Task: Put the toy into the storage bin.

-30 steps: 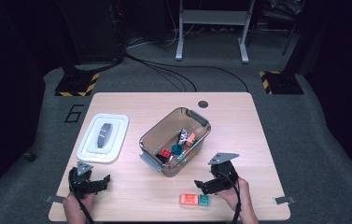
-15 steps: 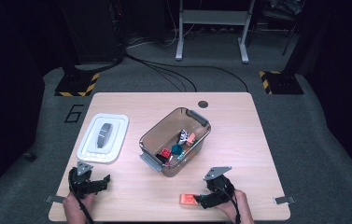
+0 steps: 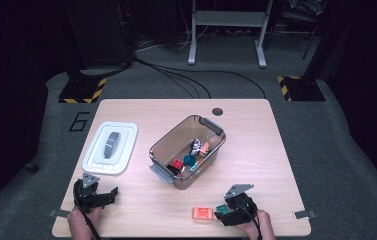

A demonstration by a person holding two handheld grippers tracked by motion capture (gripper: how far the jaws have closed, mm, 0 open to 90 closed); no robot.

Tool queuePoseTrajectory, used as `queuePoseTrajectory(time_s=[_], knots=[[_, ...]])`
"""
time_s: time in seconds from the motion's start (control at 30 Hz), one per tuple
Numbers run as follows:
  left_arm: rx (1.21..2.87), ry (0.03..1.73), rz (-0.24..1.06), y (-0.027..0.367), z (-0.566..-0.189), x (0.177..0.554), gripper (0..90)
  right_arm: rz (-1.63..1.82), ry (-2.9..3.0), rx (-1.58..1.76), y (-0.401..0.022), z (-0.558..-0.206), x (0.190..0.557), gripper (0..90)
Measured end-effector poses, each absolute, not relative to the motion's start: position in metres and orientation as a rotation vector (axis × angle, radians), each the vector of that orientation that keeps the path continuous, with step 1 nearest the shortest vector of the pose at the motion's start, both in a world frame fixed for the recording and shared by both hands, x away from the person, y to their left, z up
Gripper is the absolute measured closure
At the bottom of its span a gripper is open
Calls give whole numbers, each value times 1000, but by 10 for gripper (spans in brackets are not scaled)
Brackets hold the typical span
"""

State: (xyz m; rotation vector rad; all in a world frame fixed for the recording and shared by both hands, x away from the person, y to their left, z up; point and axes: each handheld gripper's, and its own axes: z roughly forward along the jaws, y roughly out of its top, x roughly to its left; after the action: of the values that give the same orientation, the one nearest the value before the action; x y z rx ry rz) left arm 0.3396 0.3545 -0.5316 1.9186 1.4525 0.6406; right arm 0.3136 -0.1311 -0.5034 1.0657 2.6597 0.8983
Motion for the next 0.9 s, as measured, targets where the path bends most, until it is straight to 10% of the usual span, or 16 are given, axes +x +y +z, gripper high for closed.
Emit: queuePoseTrajectory(time_s=[0.3,0.9], knots=[[1916,1453,640,354,-532,340,67,905,2607,1110,-139,-505,310,562],[1917,1453,640,354,-532,340,67,980,2480,1161,-144,-487,324,580]])
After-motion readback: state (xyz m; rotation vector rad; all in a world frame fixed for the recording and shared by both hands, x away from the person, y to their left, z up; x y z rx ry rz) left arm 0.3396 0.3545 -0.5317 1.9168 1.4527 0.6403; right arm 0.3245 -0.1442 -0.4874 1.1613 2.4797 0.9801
